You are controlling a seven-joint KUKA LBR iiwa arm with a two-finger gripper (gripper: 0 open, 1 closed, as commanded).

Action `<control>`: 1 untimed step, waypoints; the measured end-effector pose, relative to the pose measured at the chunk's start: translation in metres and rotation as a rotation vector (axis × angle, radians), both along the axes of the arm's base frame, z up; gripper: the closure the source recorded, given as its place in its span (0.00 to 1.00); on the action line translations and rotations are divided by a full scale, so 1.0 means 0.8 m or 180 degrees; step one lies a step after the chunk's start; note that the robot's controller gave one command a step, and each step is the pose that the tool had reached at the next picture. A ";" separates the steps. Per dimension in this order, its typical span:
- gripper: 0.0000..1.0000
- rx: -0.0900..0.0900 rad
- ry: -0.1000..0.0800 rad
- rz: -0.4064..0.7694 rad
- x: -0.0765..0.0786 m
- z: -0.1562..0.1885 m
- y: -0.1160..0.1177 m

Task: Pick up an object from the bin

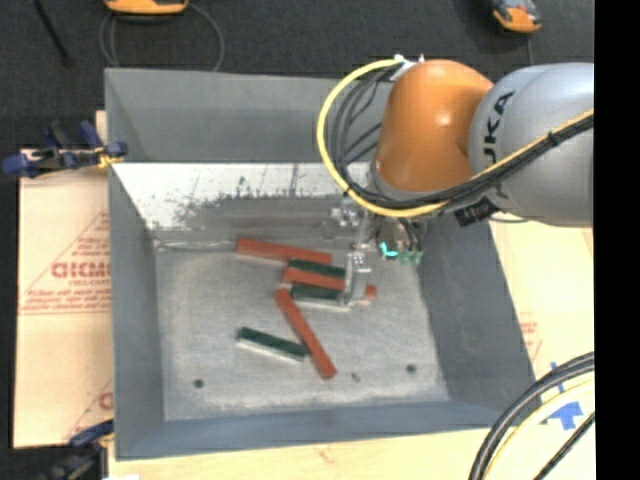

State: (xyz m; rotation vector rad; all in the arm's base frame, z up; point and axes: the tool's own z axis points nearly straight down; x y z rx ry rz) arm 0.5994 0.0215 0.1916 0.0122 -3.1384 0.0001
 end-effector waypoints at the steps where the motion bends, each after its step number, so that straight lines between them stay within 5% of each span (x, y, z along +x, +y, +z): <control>1: 0.00 0.0001 -0.0025 -0.0001 0.002 0.006 0.000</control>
Offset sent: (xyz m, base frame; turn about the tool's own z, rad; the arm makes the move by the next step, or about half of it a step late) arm 0.0153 0.0036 -0.1216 0.2023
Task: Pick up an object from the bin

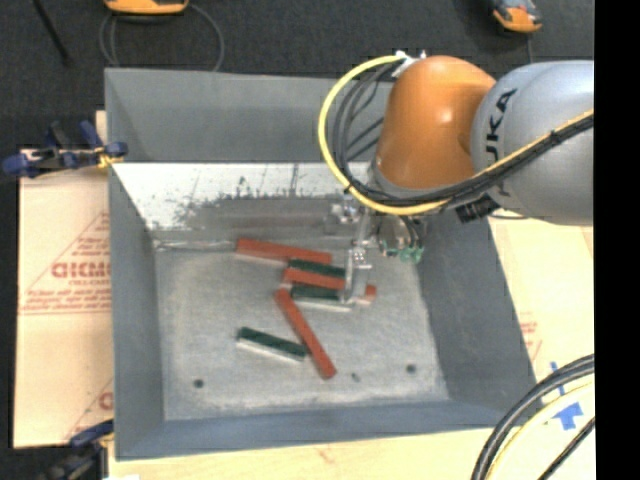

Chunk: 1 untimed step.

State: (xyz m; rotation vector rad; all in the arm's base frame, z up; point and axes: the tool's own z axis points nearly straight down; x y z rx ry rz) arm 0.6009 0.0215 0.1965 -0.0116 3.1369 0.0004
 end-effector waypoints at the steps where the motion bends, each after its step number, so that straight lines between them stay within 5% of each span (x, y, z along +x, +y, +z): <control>1: 0.00 0.0000 0.0000 -0.0002 0.000 0.000 0.000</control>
Offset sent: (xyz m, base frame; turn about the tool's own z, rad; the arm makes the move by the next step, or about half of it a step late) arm 0.0185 -0.0018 -0.0562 0.2461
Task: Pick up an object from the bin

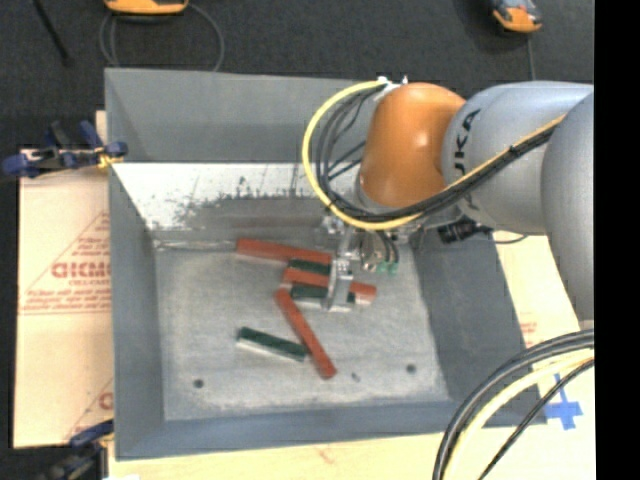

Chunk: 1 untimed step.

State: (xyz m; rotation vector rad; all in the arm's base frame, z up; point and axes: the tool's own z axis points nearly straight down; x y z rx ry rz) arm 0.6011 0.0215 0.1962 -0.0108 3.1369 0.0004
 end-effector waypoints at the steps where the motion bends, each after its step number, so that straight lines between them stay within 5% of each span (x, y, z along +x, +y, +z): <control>1: 0.00 -0.0003 0.0000 -0.0379 0.052 -0.049 -0.021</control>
Offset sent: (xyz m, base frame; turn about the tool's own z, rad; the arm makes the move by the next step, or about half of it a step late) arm 0.0457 -0.0193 -0.0362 0.1121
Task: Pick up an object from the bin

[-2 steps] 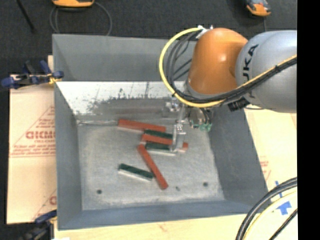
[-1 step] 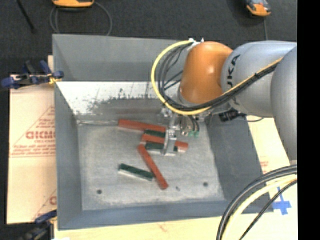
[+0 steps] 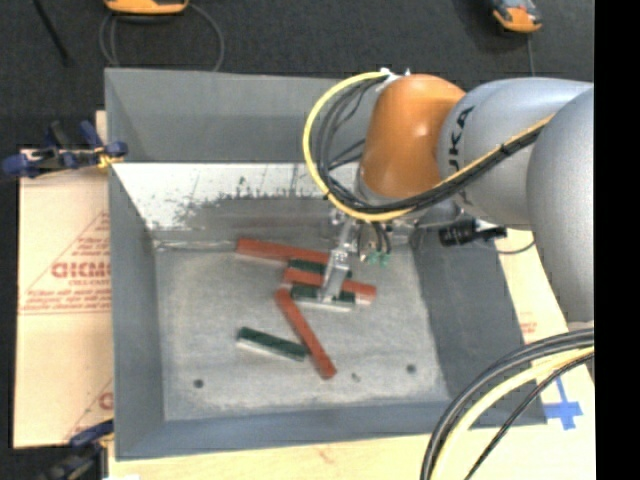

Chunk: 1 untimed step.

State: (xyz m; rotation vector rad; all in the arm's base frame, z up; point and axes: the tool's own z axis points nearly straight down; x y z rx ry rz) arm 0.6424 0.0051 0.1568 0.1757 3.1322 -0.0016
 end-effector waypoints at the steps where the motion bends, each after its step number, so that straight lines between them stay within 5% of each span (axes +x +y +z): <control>1: 0.00 0.0000 -0.0004 0.0025 0.007 0.005 -0.004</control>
Offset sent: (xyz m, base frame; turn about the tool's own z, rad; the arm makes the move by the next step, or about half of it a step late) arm -0.0144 0.0095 -0.0868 0.0610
